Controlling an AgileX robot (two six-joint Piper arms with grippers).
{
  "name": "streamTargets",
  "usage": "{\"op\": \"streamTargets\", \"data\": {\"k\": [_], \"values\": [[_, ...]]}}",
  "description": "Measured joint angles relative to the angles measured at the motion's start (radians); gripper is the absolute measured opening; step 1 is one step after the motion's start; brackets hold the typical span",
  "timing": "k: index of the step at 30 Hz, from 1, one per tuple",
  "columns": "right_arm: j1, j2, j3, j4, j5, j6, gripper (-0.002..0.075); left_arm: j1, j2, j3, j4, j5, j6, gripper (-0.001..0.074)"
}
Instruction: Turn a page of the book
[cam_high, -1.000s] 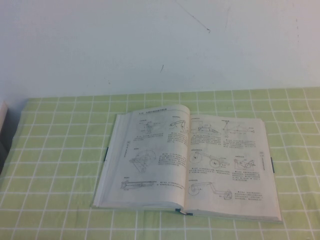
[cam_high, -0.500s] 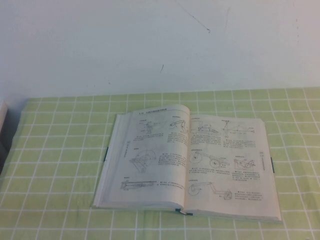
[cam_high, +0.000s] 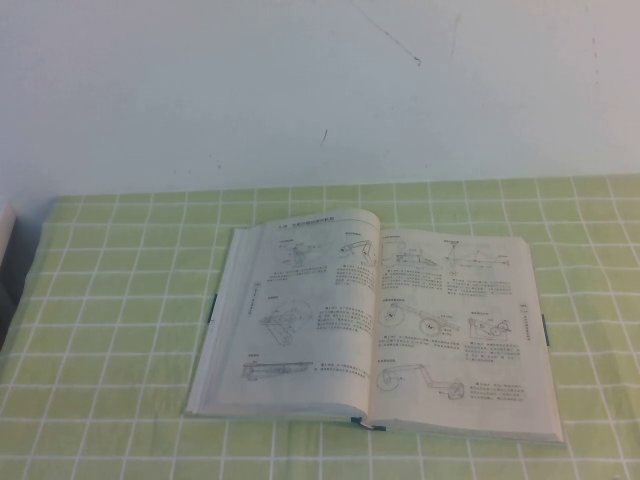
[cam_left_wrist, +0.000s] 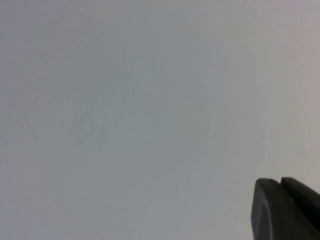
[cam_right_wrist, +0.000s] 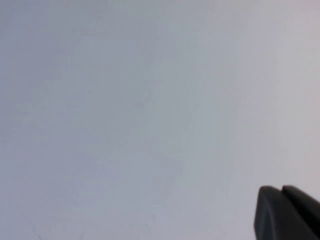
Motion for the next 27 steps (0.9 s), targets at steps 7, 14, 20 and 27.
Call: {"op": "streamTargets", "data": {"k": [7, 14, 20, 27], "values": [[0.000, 0.000, -0.030, 0.013, 0.137, -0.050, -0.0003, 0.000, -0.002, -0.006, -0.024, -0.013, -0.035, -0.0004], [0.000, 0.014, -0.228, 0.013, 0.584, -0.176, -0.0003, 0.000, 0.022, -0.250, -0.031, 0.513, -0.042, -0.0004], [0.000, 0.171, -0.387, 0.096, 0.855, -0.192, -0.0003, 0.000, 0.222, -0.432, -0.045, 0.851, -0.039, -0.0004], [0.000, 0.460, -0.572, 0.256, 1.131, -0.246, -0.0003, 0.000, 0.547, -0.563, -0.318, 1.053, 0.232, -0.0004]]}}
